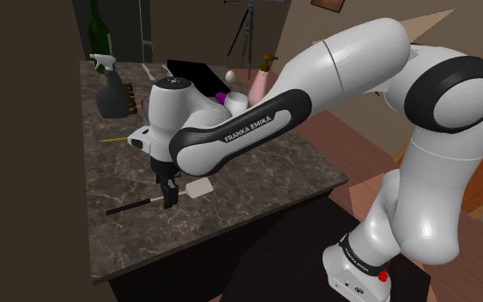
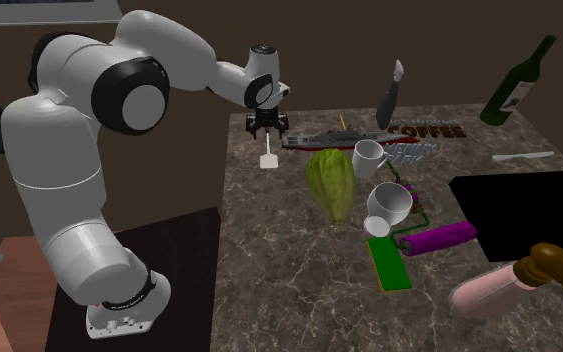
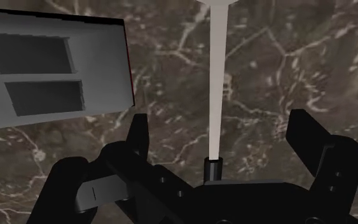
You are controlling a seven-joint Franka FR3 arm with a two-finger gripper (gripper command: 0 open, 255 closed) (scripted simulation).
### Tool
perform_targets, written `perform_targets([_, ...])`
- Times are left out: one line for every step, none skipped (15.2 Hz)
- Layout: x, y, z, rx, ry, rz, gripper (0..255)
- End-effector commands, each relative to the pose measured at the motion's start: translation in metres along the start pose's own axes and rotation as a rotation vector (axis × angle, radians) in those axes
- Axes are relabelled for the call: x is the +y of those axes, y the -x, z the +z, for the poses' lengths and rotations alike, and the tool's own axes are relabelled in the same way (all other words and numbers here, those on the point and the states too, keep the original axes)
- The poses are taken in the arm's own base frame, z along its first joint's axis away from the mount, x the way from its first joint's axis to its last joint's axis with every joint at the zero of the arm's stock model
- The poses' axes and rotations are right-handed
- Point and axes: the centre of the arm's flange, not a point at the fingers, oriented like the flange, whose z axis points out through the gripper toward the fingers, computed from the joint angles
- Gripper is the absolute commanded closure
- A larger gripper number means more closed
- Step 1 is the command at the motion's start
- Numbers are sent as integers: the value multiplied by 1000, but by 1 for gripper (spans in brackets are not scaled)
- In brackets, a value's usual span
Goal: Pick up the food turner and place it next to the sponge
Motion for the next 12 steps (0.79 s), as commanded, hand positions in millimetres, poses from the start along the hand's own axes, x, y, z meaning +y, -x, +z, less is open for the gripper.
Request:
perform_targets([0,-1,3,1,0,0,0])
perform_targets([0,-1,3,1,0,0,0])
perform_targets([0,-1,3,1,0,0,0])
perform_targets([0,-1,3,1,0,0,0])
perform_targets([0,-1,3,1,0,0,0])
perform_targets([0,-1,3,0,0,0,0])
perform_targets([0,-1,3,1,0,0,0])
perform_targets([0,-1,3,1,0,0,255])
perform_targets([0,-1,3,1,0,0,255])
perform_targets([0,-1,3,1,0,0,255])
perform_targets([0,-1,3,1,0,0,255])
perform_targets([0,-1,3,1,0,0,255])
